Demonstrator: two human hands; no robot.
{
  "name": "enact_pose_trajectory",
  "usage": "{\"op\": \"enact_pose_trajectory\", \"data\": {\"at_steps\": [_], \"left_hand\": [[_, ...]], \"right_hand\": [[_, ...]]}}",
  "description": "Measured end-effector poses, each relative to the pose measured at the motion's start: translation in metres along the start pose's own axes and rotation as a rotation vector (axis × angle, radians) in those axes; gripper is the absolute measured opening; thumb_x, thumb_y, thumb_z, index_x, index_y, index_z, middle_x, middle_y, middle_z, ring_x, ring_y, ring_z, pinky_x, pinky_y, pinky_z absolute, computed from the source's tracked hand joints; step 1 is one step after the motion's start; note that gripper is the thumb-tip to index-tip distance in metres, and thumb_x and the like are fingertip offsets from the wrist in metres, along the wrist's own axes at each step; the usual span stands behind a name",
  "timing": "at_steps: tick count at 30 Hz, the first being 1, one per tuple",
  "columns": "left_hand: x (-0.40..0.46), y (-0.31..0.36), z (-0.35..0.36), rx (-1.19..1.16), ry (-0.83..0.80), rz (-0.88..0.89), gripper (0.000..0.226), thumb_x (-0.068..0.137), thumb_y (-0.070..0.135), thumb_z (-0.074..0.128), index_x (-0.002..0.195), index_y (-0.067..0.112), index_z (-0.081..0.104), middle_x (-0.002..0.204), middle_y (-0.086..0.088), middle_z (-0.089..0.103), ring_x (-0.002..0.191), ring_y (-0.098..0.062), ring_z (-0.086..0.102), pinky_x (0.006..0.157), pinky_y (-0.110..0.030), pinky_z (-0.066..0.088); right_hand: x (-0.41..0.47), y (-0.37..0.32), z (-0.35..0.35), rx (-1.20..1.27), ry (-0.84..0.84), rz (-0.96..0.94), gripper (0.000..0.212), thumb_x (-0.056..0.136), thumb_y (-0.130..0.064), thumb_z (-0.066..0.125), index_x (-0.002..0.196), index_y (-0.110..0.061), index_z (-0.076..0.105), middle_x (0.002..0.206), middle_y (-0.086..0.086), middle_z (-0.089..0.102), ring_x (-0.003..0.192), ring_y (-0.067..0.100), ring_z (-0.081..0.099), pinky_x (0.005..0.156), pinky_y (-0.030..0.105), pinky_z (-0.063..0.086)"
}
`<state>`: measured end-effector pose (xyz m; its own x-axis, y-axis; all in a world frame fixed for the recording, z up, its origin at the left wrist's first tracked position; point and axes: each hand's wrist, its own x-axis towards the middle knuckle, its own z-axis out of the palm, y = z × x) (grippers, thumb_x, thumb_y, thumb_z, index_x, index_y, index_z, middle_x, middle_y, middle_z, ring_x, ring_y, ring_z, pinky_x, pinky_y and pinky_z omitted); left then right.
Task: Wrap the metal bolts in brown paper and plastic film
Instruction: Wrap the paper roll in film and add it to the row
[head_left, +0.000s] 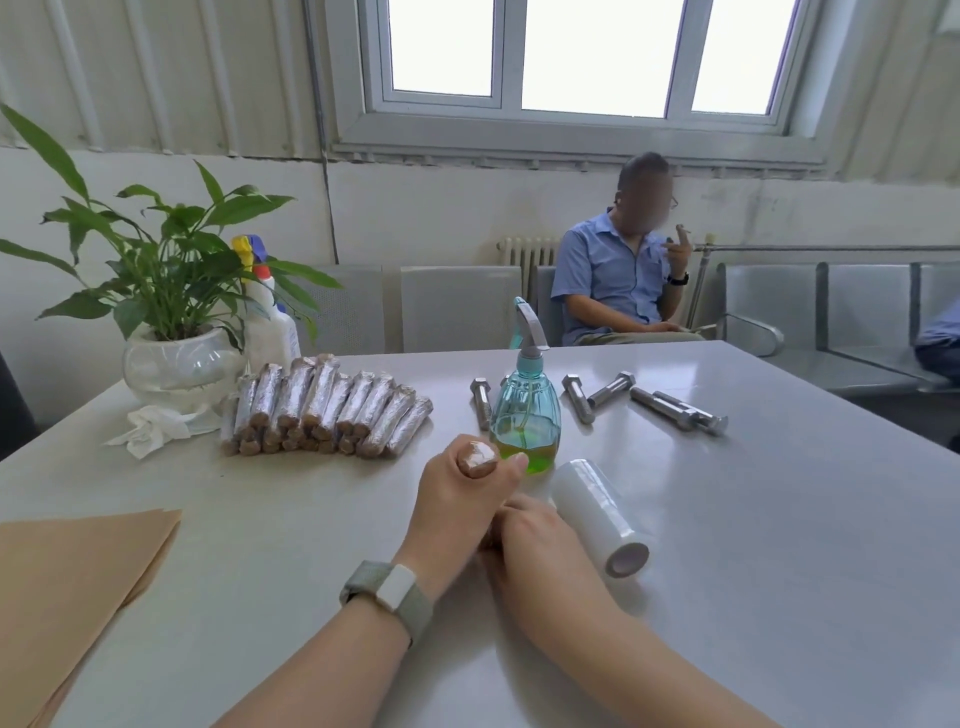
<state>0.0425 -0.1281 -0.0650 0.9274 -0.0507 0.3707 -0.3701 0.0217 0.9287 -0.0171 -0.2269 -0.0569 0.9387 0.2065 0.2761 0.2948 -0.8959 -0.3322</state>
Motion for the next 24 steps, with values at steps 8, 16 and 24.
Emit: {"op": "enact_pose_trajectory", "data": {"at_steps": [8, 16, 24], "left_hand": [[0.002, -0.007, 0.000, 0.054, -0.069, -0.014, 0.013, 0.071, 0.033, 0.068, 0.066, 0.022, 0.066, 0.055, 0.013, 0.058, 0.051, -0.002, 0.049, 0.052, -0.012, 0.043], [-0.001, -0.005, -0.001, 0.108, -0.063, -0.104, 0.029, 0.070, 0.036, 0.064, 0.072, 0.007, 0.065, 0.055, 0.009, 0.055, 0.050, -0.005, 0.047, 0.049, -0.012, 0.042], [-0.004, -0.002, 0.004, -0.039, -0.169, -0.287, 0.023, 0.084, 0.030, 0.073, 0.067, 0.015, 0.072, 0.048, -0.001, 0.047, 0.037, -0.011, 0.043, 0.041, -0.019, 0.045]], "right_hand": [[0.004, 0.014, -0.068, -0.111, 0.015, 0.067, 0.019, 0.095, -0.020, 0.054, 0.099, -0.015, 0.072, 0.106, 0.001, 0.064, 0.099, 0.018, 0.059, 0.084, 0.029, 0.044], [0.007, 0.066, -0.073, 0.203, -0.377, 0.565, 0.072, 0.070, -0.077, 0.062, 0.105, -0.015, 0.053, 0.094, 0.000, 0.066, 0.074, 0.015, 0.074, 0.060, 0.037, 0.062], [0.017, 0.056, -0.096, 1.017, -0.245, 0.682, 0.042, 0.079, -0.038, 0.075, 0.106, -0.010, 0.058, 0.094, 0.016, 0.061, 0.056, 0.023, 0.069, 0.059, 0.037, 0.059]]}}
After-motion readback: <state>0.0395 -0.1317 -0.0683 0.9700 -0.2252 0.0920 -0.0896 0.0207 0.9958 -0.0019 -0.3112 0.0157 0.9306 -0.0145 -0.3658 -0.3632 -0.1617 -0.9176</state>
